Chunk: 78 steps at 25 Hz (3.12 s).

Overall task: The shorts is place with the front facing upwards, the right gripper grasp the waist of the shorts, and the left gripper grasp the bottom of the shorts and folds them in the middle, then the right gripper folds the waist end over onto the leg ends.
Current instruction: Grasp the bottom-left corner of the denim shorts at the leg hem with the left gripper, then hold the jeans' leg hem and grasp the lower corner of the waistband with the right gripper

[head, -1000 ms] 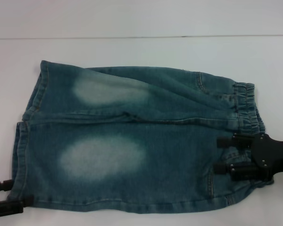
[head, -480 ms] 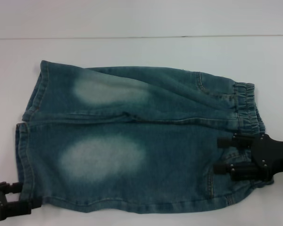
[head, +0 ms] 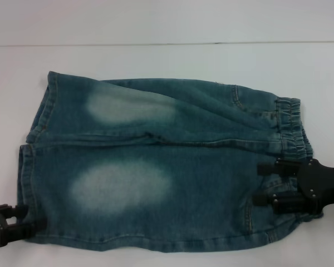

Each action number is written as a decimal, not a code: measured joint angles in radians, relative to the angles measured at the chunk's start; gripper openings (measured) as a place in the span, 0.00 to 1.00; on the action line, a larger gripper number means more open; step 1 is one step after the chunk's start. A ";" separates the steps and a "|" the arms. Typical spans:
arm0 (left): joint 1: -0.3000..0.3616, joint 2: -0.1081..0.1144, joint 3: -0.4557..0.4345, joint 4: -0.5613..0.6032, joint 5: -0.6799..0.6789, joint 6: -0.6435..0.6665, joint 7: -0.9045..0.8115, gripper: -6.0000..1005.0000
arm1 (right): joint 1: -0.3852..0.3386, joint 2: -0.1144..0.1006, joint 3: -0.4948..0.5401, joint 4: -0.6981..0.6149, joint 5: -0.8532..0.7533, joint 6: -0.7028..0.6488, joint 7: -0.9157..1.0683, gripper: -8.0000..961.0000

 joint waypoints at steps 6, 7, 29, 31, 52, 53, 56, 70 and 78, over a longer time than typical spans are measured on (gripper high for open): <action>0.005 0.005 -0.004 0.016 0.000 0.005 -0.001 0.70 | -0.001 0.000 0.000 0.000 0.000 0.000 0.000 0.95; 0.006 0.007 -0.003 0.020 0.001 0.008 -0.006 0.68 | -0.001 0.000 0.000 0.000 0.000 0.000 0.000 0.95; -0.012 0.001 0.005 0.070 0.106 -0.024 -0.116 0.64 | -0.004 -0.001 -0.002 0.000 -0.001 0.008 0.000 0.95; -0.014 0.001 0.004 0.070 0.107 -0.012 -0.117 0.64 | -0.004 -0.001 -0.002 0.000 -0.002 0.008 0.000 0.95; -0.030 -0.015 0.059 0.105 0.108 0.025 -0.116 0.62 | -0.004 0.002 -0.002 0.000 -0.015 0.021 0.000 0.95; -0.031 -0.016 0.059 0.111 0.106 0.029 -0.117 0.62 | -0.004 0.002 -0.002 0.000 -0.015 0.021 0.000 0.95; -0.031 -0.018 0.059 0.121 0.100 0.037 -0.124 0.60 | -0.004 0.002 -0.002 0.000 -0.015 0.018 0.000 0.95; -0.043 -0.016 0.096 0.146 0.106 0.045 -0.130 0.32 | -0.004 0.002 0.001 0.000 -0.015 0.017 0.000 0.95; -0.052 -0.022 0.093 0.167 0.096 0.049 -0.132 0.08 | -0.006 0.001 0.014 0.000 -0.008 -0.001 0.016 0.95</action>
